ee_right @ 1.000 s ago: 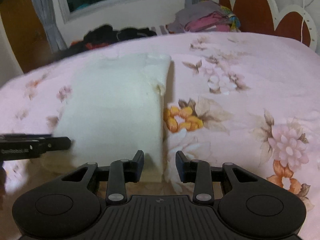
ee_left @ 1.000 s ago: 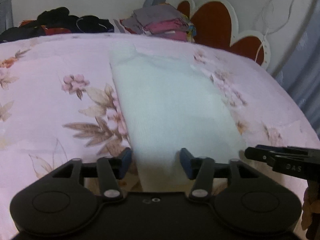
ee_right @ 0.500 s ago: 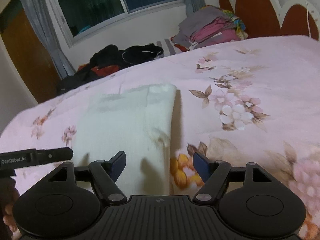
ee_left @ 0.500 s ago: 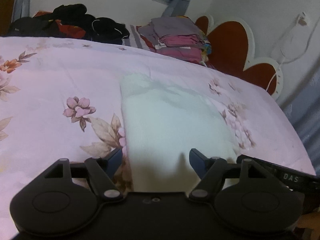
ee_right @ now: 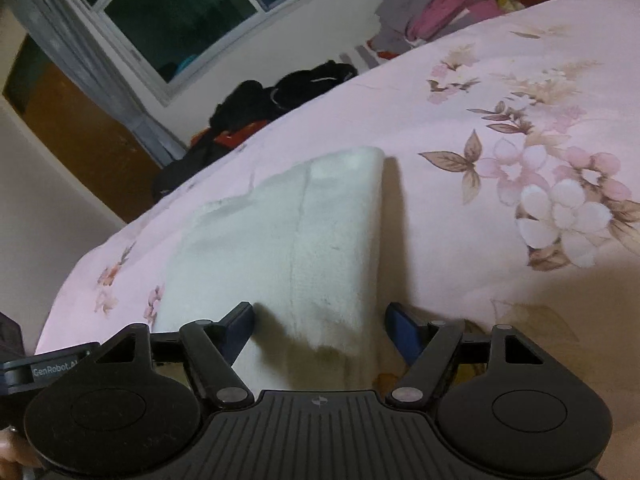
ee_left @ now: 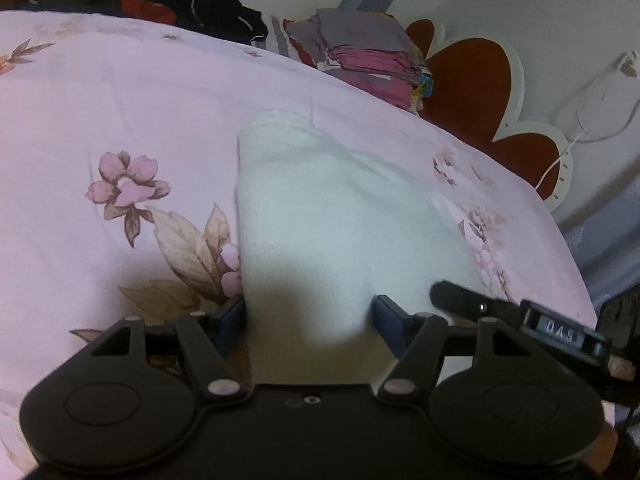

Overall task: Fold small clothes
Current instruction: 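Grasp the sweater edge with the right gripper and lift it up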

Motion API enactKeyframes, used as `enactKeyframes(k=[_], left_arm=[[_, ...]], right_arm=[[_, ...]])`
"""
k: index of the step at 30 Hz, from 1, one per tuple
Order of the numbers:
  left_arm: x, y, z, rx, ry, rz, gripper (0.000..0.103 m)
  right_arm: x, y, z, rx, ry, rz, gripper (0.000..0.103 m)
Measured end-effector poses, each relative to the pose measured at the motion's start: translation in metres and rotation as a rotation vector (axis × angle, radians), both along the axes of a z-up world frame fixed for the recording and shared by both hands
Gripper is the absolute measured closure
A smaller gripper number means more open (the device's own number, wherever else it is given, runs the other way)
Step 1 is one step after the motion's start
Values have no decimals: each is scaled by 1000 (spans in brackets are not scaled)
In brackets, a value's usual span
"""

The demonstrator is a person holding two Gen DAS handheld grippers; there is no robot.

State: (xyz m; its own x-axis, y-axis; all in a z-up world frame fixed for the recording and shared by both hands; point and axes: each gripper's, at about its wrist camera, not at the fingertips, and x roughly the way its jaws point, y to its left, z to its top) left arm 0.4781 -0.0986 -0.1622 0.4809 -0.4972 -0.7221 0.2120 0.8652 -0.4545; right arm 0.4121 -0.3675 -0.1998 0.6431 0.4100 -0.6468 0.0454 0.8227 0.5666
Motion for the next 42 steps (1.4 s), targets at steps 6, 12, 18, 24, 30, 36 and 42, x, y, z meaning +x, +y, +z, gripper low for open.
enactKeyframes(k=[6,12,18,24,30,36,42], left_arm=[[0,-3,1,4,-8,4,43],[-4,-8,9,11,-24,1,63],[-11,-9,21,27,-57,-2,68],[-18,-4,45,35,-93,-13,69],[-33,28,73,47,-131,11,69],[-49,86,97,61,-167,38,69],[-60,168,107,52,-179,45,69]], right_arm=[[10,4,1,-27,-8,21,31],[10,13,3,-10,0,59,64],[5,18,19,-3,-29,57,70],[2,31,41,16,-66,73,70],[-7,65,65,43,-106,97,70],[-14,125,85,61,-133,127,70],[-23,212,94,57,-146,134,70]])
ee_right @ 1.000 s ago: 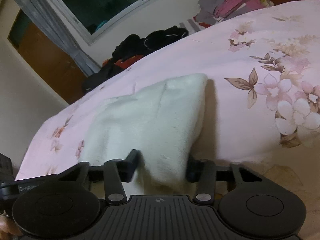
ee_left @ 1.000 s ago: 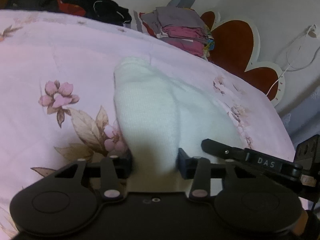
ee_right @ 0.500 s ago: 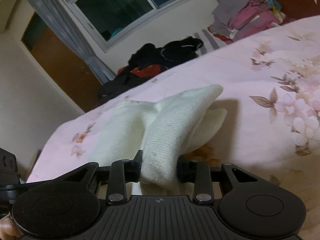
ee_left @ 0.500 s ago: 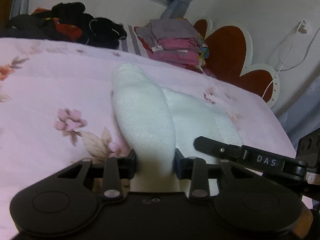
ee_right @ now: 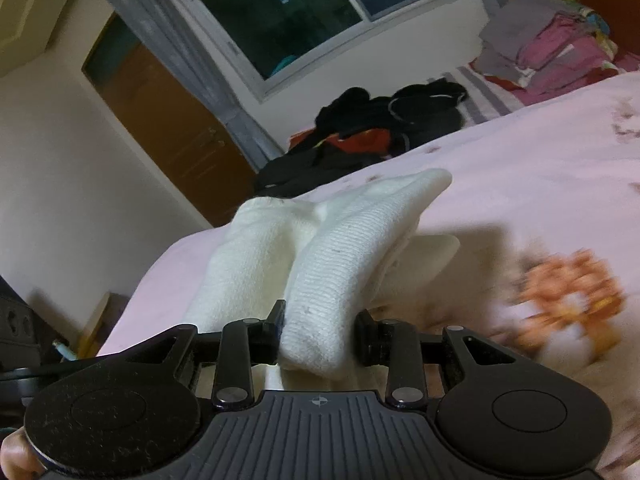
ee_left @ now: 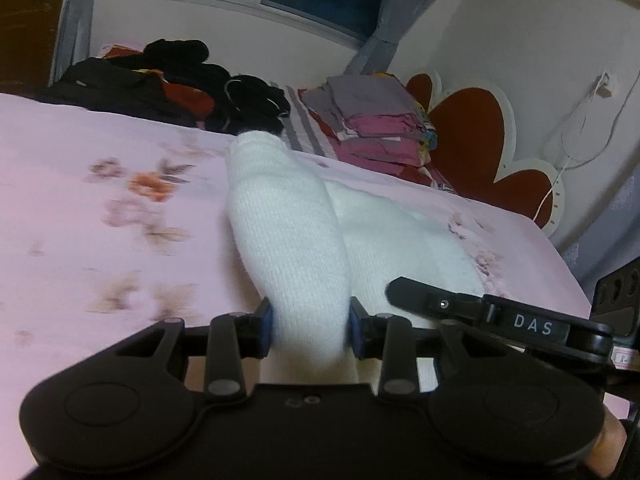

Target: Fold small clothes

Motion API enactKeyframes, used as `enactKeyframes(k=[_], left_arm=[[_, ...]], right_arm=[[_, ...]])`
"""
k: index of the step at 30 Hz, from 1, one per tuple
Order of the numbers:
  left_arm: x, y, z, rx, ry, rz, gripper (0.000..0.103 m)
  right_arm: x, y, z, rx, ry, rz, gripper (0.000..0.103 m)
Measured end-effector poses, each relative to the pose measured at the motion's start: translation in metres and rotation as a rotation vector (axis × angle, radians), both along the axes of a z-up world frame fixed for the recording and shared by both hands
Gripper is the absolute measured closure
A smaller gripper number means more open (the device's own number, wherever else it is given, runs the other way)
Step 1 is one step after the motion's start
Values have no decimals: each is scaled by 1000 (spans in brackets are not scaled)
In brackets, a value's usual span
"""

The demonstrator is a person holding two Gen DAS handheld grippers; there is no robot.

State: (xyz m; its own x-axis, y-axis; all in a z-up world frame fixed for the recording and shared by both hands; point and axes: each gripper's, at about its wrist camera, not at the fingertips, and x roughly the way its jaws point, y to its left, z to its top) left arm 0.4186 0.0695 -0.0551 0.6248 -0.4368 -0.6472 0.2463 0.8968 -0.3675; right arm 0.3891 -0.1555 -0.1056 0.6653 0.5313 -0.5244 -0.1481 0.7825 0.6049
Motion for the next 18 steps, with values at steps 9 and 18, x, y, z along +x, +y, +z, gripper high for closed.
enactKeyframes(k=[9,18], left_arm=[[3,127,-3,8,18,26,69],[15,194,-37,26,41,90,69]], right_arm=[[3,139,-13,14,26,8,70],[31,210,-50,-5,65,40,70]])
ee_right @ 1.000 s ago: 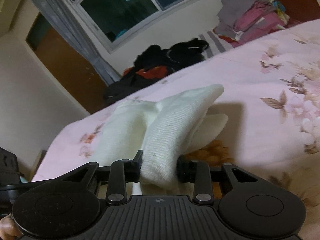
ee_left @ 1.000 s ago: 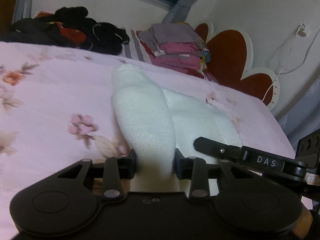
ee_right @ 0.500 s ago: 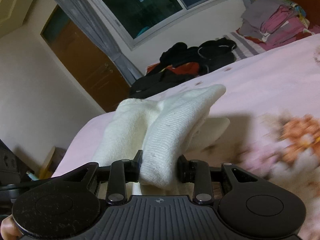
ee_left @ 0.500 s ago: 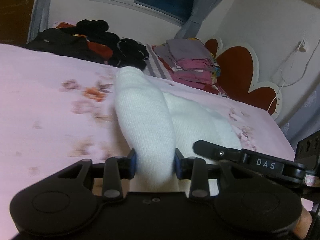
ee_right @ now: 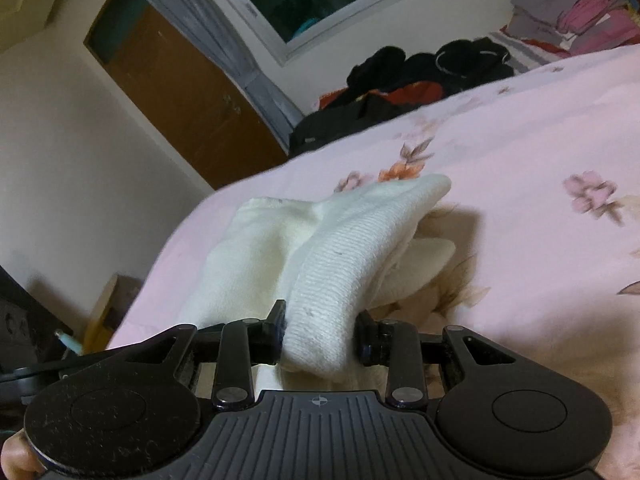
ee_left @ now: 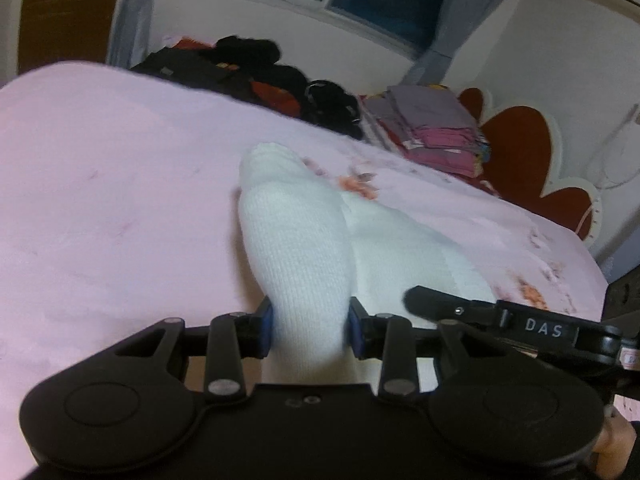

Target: Fold small clothes

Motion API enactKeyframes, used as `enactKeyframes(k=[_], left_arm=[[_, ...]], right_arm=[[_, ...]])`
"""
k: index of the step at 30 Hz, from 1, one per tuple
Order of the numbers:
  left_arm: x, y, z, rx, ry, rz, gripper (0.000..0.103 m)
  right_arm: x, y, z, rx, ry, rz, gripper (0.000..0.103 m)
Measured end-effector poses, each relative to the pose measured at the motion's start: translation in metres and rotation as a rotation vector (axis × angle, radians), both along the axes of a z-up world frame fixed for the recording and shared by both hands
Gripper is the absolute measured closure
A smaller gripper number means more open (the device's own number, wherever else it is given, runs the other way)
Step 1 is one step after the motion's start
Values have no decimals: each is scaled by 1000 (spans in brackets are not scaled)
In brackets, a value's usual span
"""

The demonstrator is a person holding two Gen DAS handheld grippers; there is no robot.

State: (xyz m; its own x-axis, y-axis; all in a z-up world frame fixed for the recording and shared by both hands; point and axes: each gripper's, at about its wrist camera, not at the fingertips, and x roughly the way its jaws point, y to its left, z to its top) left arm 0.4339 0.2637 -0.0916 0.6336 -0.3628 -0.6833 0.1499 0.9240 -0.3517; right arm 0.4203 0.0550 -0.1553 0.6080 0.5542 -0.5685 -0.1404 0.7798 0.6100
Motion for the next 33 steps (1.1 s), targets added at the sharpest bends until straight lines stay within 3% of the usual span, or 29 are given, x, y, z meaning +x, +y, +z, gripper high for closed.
enactKeyframes(k=[6,8,9,14,19,24,26,28,30,33], left_arm=[[3,14,-30,1,30,5,60],[5,14,-29,4,32,6,57],[6,13,-27,3,36,3,57],[1,30,-17,-20,27,18,60],[13,28,-4,-48,-34,64,60],[35,13,-11,-26,-49,85,60],[41,7,-17,0,-42,86,60],[45,2,-26,41,-32,81,60],[40,-3,-29,88,-57,58,60],[34,-8,-24,132,-74,35,60]], right_arm=[[12,6,-27,-32,52,-10,69],[13,2,-29,-50,62,-24,54],[13,0,-28,-51,63,-34,52],[16,-13,-17,-26,65,-69,52],[37,-18,-25,24,102,-103,52],[49,-12,-29,-31,82,-118,55],[50,-9,-25,-53,54,-106,71],[49,3,-18,-146,-20,-75,73],[52,20,-24,-313,-59,-33,73],[57,21,-28,-338,-60,-45,73]])
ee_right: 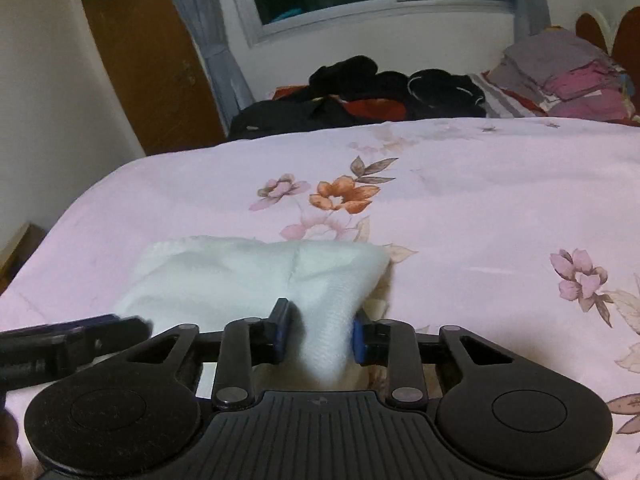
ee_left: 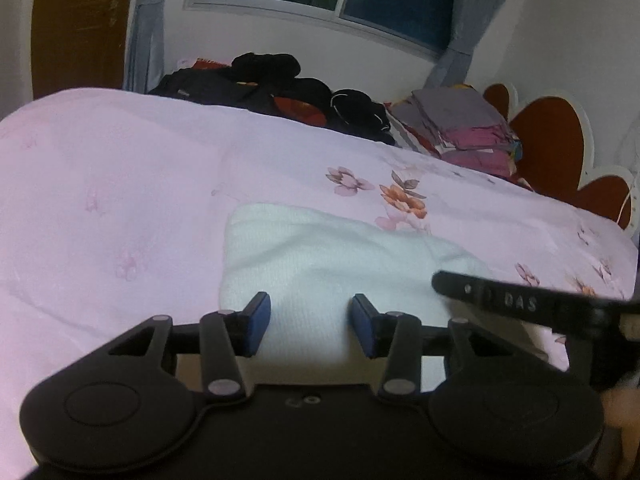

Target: Fold small clothes

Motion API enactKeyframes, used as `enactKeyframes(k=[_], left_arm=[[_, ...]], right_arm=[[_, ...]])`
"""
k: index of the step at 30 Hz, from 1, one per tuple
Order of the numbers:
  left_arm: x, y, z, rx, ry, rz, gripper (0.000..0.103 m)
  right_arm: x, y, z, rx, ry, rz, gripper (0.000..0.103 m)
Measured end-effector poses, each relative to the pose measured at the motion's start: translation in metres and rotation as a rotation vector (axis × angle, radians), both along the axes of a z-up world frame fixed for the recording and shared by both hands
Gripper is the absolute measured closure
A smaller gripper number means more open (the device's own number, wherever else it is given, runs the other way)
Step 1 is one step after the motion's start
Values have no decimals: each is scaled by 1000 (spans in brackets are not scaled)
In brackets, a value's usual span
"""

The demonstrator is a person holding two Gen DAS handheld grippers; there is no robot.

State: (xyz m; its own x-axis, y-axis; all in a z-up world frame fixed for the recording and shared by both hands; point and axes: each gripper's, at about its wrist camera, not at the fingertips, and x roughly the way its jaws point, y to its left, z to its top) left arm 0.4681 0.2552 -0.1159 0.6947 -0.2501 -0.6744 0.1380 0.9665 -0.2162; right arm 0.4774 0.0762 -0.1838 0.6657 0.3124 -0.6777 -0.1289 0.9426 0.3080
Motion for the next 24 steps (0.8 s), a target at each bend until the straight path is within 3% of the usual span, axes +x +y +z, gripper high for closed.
enactKeyframes(k=[2,6,15,20,24], left_arm=[[-4,4,6,-9,6,2,59],[-19,8,15,-10,2,1,59],[-58,1,20,-10,12,-27,57],[-70,-2,14,8,30,-43,57],[-77,-3,10,15,45,-51,57]], right_arm=[[-2,1,5,-31,-14,3,73],[-19,-6,22,7,-33,-14,73],[-82,13,55,-8,-123,66,73],[-101,31,41,-101,-108,118,73],[-99,25,16,-155,-18,72,73]])
